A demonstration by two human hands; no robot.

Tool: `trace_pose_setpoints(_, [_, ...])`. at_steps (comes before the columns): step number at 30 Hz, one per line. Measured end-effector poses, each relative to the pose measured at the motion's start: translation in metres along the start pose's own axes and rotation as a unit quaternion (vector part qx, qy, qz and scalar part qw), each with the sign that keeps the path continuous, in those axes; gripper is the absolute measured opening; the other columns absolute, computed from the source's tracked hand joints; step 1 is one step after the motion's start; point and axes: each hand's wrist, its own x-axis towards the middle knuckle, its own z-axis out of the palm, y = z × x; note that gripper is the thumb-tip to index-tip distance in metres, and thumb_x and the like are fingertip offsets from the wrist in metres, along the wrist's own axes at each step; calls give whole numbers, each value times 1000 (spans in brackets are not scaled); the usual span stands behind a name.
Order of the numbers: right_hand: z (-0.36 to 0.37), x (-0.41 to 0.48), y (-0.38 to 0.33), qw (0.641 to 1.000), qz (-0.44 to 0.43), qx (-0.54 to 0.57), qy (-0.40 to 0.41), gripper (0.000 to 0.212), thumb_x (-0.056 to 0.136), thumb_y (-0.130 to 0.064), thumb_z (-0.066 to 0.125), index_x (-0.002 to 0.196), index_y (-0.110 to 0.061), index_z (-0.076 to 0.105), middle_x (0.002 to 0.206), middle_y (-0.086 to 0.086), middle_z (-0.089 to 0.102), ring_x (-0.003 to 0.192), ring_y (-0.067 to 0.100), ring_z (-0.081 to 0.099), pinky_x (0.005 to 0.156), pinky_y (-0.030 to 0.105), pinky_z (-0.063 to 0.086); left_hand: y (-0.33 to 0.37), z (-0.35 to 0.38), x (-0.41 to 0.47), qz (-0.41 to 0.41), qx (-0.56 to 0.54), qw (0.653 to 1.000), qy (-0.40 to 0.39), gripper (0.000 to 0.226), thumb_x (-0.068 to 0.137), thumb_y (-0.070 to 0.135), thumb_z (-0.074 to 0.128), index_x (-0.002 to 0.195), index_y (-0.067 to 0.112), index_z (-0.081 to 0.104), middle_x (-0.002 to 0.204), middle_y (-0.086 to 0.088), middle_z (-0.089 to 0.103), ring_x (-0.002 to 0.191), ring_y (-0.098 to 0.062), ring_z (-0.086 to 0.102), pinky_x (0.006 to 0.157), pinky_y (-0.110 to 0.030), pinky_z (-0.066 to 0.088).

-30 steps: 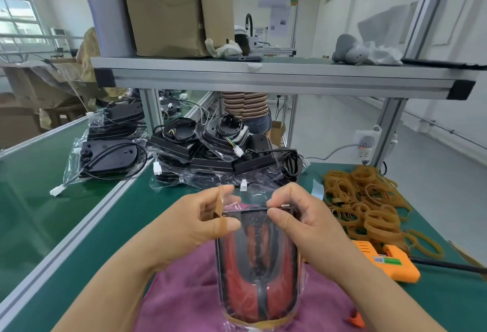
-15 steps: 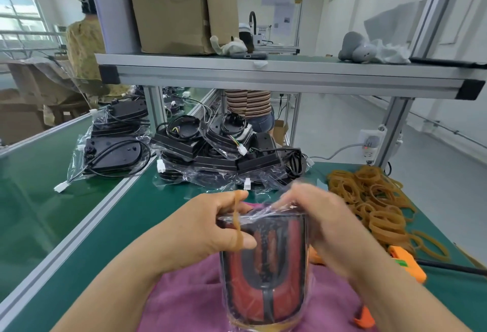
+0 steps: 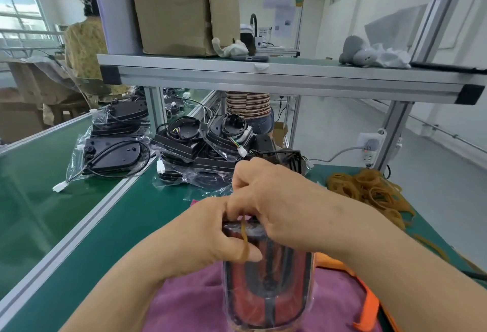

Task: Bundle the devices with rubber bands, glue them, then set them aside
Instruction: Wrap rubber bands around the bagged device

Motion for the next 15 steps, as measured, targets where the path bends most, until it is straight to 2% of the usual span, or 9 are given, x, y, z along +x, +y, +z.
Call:
trace_pose_setpoints(3, [2,7,2,995,-25,-95,-30,23,87,-18,57,102,-33,66,104,-5,41,97,16,39,82,41,44,-4,-2,0,8,-4,1000,8,40,65,30,79,104,28,69,92,0,73,79,-9,65,73,-21,51])
trace_pose_setpoints(6, [-8,8,9,992,-40,-116,-33,17,85,-17,58,83,-34,56,99,-7,43,92,15,39,79,41,45,-8,-2,0,14,3,1000,9,54,68,30,80,119,35,65,109,4,73,98,-18,69,90,-35,56])
trace_pose_setpoints(8, [-21,4,21,993,-37,-111,-26,22,82,-13,61,72,-32,54,95,-7,44,92,15,40,76,41,46,-11,-1,-1,12,-13,1000,8,68,69,30,80,131,45,57,124,13,67,111,-13,66,98,-36,54])
trace_pose_setpoints(10, [-33,-5,32,994,-43,-102,3,24,73,-8,59,62,-28,53,88,-6,46,89,16,43,68,39,45,-13,-1,-3,13,-29,999,6,76,71,29,80,134,57,48,133,21,60,117,-10,64,101,-35,52])
trace_pose_setpoints(13, [-38,-24,41,992,-62,-102,39,21,64,-10,42,54,-24,55,80,-4,50,82,17,47,57,31,38,-18,-2,-5,20,-9,1000,10,75,73,33,77,135,61,45,137,25,56,122,-2,58,103,-33,48])
trace_pose_setpoints(15, [-33,-39,47,989,-75,-105,68,24,62,-10,36,53,-24,53,78,-4,50,81,19,50,58,29,35,-20,-3,-7,23,1,1000,17,74,73,34,76,134,62,44,136,26,57,124,1,57,105,-34,46])
